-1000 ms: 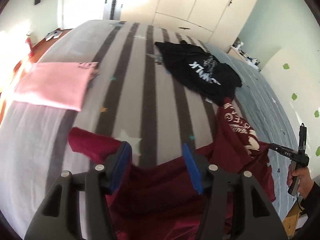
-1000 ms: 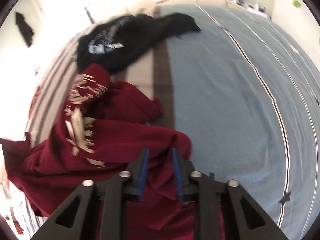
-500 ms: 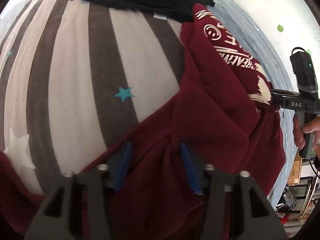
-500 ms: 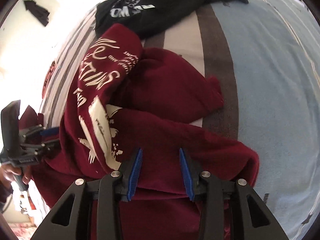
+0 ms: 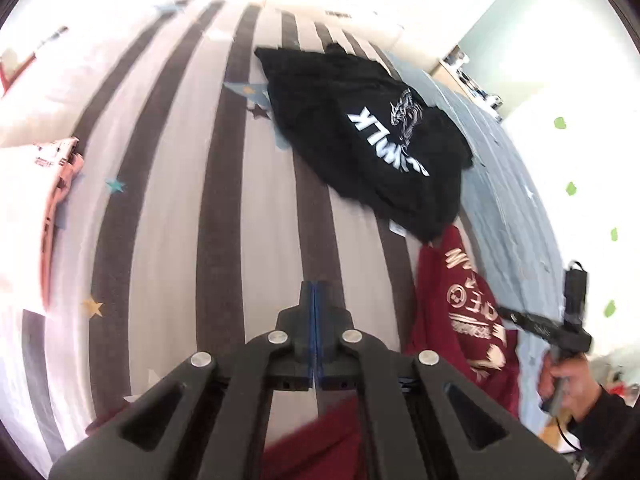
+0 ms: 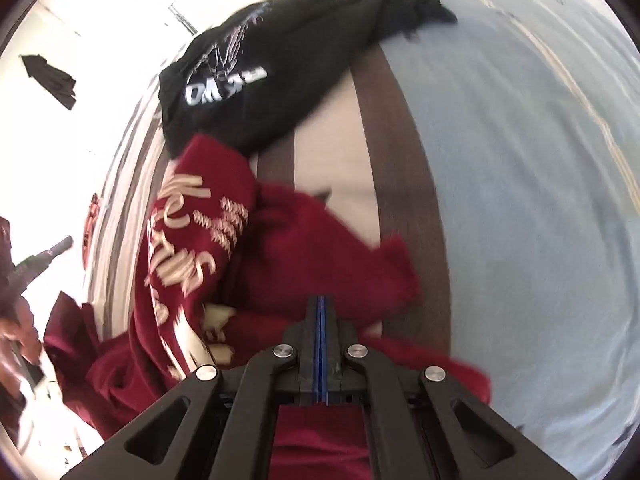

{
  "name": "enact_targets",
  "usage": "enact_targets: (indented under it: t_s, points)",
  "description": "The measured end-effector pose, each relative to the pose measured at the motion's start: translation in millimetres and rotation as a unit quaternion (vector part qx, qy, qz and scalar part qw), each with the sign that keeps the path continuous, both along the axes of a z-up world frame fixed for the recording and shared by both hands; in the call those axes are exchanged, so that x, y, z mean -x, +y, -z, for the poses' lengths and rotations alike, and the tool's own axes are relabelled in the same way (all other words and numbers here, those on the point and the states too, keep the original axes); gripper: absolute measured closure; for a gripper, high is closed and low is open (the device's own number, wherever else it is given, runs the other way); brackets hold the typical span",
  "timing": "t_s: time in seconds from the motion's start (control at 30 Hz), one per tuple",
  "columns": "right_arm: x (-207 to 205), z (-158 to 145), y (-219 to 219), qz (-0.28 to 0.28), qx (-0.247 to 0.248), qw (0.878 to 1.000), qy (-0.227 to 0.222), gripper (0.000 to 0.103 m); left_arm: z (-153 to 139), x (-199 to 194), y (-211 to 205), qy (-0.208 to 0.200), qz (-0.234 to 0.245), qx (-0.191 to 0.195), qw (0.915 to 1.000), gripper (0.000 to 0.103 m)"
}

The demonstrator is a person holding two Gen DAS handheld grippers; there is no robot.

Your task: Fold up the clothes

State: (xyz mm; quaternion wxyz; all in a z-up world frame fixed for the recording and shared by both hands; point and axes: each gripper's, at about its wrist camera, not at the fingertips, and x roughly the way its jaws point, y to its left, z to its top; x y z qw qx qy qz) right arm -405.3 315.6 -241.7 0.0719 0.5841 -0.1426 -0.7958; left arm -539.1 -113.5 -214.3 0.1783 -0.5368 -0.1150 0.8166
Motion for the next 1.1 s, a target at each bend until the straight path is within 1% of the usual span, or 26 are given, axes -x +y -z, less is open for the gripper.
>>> enact_targets:
  t_s: [0.03, 0.07, 0.1, 0.13, 0.17, 0.2, 0.23, 0.27, 0.33, 0.43, 0.5, 0.6, 0.67, 0.7, 0.73, 0.77, 0.8, 0.83, 0.87, 0.9, 0.93, 1.03, 1.1]
  points:
    - [5.1, -0.5, 3.0, 0.006, -0.004, 1.000, -0.002, 0.099, 2.8, 1.4, 3.9, -0.005, 0.010, 0.007, 0.9999, 0.103]
    - [7.0, 0.0, 9.5, 0.015, -0.003, 1.000, -0.002, 0.099, 5.8, -0.6, 5.9, -0.009, 0.023, 0.013, 0.9996, 0.103]
    - [8.6, 2.2, 16.3, 0.023, -0.001, 1.000, -0.002, 0.094, 9.6, -9.0, 5.8, -0.014, 0.039, 0.014, 0.9991, 0.103]
    - [10.0, 5.9, 19.7, 0.026, -0.007, 1.000, -0.002, 0.084, 14.0, -17.0, 8.6, -0.019, 0.053, 0.011, 0.9984, 0.103]
    - [10.4, 9.9, 19.6, 0.024, -0.017, 1.000, -0.005, 0.079, 20.1, -25.7, 12.2, -0.025, 0.066, 0.009, 0.9975, 0.099]
    - [10.6, 13.6, 18.5, 0.021, -0.026, 0.999, -0.009, 0.071, 29.5, -35.7, 17.1, -0.031, 0.078, 0.006, 0.9964, 0.096]
    - [8.9, 17.0, 18.4, 0.017, -0.028, 0.999, -0.013, 0.070, 38.6, -45.4, 21.6, -0.038, 0.089, 0.006, 0.9952, 0.088]
    - [6.1, 20.0, 18.8, 0.012, -0.028, 0.999, -0.017, 0.070, 47.4, -54.4, 25.3, -0.048, 0.098, 0.010, 0.9940, 0.077]
    - [0.6, 25.5, 19.8, 0.003, -0.030, 0.999, -0.023, 0.069, 64.5, -71.2, 32.5, -0.068, 0.115, 0.017, 0.9909, 0.066]
    - [-4.1, 33.5, 22.3, 0.008, -0.036, 0.999, -0.027, 0.069, 85.2, -85.5, 42.4, -0.094, 0.143, 0.025, 0.9849, 0.064]
    - [-7.1, 34.0, 24.3, 0.019, -0.033, 0.999, -0.027, 0.069, 88.4, -92.0, 48.2, -0.081, 0.154, 0.037, 0.9840, 0.060]
    - [-9.4, 35.2, 22.9, 0.019, -0.042, 0.999, -0.028, 0.069, 90.2, -96.6, 58.6, -0.055, 0.170, 0.075, 0.9811, 0.061]
    - [-9.7, 37.7, 20.2, 0.014, -0.053, 0.998, -0.026, 0.068, 91.2, -98.0, 64.5, -0.036, 0.175, 0.102, 0.9785, 0.072]
    - [-8.9, 39.3, 19.2, 0.013, -0.057, 0.998, -0.026, 0.066, 91.1, -98.2, 66.7, -0.028, 0.178, 0.111, 0.9773, 0.074]
    - [-7.7, 40.5, 17.5, 0.011, -0.061, 0.998, -0.025, 0.065, 90.3, -97.8, 67.8, -0.023, 0.178, 0.116, 0.9769, 0.078]
    - [-6.3, 41.5, 15.5, 0.009, -0.067, 0.997, -0.024, 0.064, 88.8, -97.1, 68.1, -0.017, 0.176, 0.119, 0.9771, 0.085]
    - [-5.0, 41.8, 13.5, 0.007, -0.070, 0.997, -0.021, 0.062, 87.4, -96.4, 68.3, -0.012, 0.174, 0.122, 0.9772, 0.090]
    - [-3.8, 41.5, 11.3, 0.004, -0.073, 0.997, -0.015, 0.064, 85.9, -95.7, 68.6, -0.007, 0.171, 0.125, 0.9772, 0.094]
    - [-2.8, 40.8, 8.7, -0.003, -0.076, 0.997, -0.007, 0.068, 83.7, -94.3, 68.2, -0.002, 0.167, 0.127, 0.9778, 0.096]
    - [-1.5, 39.7, 6.0, -0.013, -0.071, 0.997, -0.001, 0.082, 80.0, -91.7, 66.5, 0.003, 0.158, 0.126, 0.9794, 0.096]
    - [0.1, 38.4, 3.4, -0.024, -0.064, 0.998, 0.003, 0.095, 76.4, -89.2, 64.9, 0.008, 0.149, 0.126, 0.9808, 0.097]
    - [5.5, 26.3, -0.7, -0.031, -0.061, 0.997, 0.024, 0.095, 56.5, -74.2, 52.9, 0.027, 0.114, 0.114, 0.9866, 0.098]
    - [11.7, 13.5, -3.2, -0.033, -0.061, 0.997, 0.047, 0.095, 37.9, -62.1, 43.2, 0.047, 0.095, 0.113, 0.9880, 0.098]
